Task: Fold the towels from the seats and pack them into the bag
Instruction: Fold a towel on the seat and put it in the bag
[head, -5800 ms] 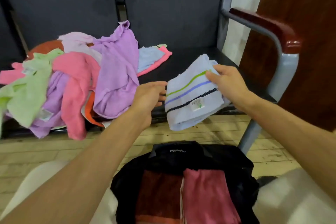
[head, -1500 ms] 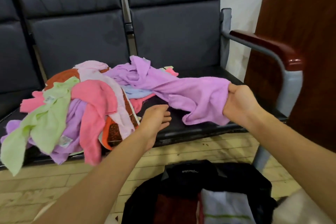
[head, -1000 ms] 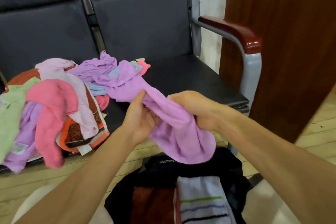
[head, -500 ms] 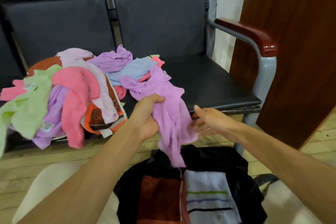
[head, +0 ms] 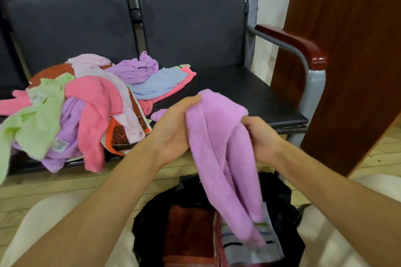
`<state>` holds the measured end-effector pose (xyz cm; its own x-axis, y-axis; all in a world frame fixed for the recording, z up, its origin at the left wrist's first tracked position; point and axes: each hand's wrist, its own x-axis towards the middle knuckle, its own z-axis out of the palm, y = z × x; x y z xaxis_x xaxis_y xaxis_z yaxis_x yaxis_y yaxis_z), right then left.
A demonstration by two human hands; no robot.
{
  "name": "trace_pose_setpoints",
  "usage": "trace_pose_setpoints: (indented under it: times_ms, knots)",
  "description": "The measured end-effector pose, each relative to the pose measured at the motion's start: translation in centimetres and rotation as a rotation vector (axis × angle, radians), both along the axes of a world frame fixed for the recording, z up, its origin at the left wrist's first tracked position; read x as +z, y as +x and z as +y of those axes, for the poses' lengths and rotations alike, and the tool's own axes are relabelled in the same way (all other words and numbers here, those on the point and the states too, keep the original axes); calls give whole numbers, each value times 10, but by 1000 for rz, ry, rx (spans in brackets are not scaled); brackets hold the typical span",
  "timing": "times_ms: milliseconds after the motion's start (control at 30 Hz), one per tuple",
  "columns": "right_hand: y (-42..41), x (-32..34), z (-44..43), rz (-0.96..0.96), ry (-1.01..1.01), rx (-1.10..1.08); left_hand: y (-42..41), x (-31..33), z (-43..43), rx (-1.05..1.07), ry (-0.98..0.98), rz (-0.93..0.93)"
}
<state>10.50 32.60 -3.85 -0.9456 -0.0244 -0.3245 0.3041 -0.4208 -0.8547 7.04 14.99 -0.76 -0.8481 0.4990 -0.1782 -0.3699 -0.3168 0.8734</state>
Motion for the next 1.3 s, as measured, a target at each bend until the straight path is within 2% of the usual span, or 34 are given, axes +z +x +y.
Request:
trace_pose_setpoints:
  times_ms: [133, 233, 333, 467, 567, 800, 900, 1033, 1133, 1200, 1300]
  knots:
    - [3, 7, 22, 102, -8, -150, 1, -11, -8, 59, -107, 10]
    - [2, 1, 28, 51, 51, -207, 1, -25, -10, 62, -219, 33]
    - [5, -3, 26, -35, 69, -188, 4, -38, -10, 70, -319, 17]
    - [9, -6, 28, -37, 279, -84, 5, -49, -9, 101, -450, 41]
    - [12, -7, 30, -44, 359, -77, 7, -51, -5, 131, -533, 90]
    - [19, -8, 37, -121, 304, -85, -1, -52, -16, 326, -637, 229]
    - [19, -9, 44, -148, 231, -144, -6, -48, -31, 461, -625, 199]
    - [15, -7, 50, -141, 121, -172, -4, -46, -51, 527, -577, 146]
    - [13, -11, 45, -133, 197, -61, -2, -48, -59, 518, -560, 81]
    - [9, -15, 40, -135, 282, -33, -3, -50, -59, 439, -573, 44]
    - [5, -19, 36, -123, 358, -93, -6, -56, -58, 222, -736, 169]
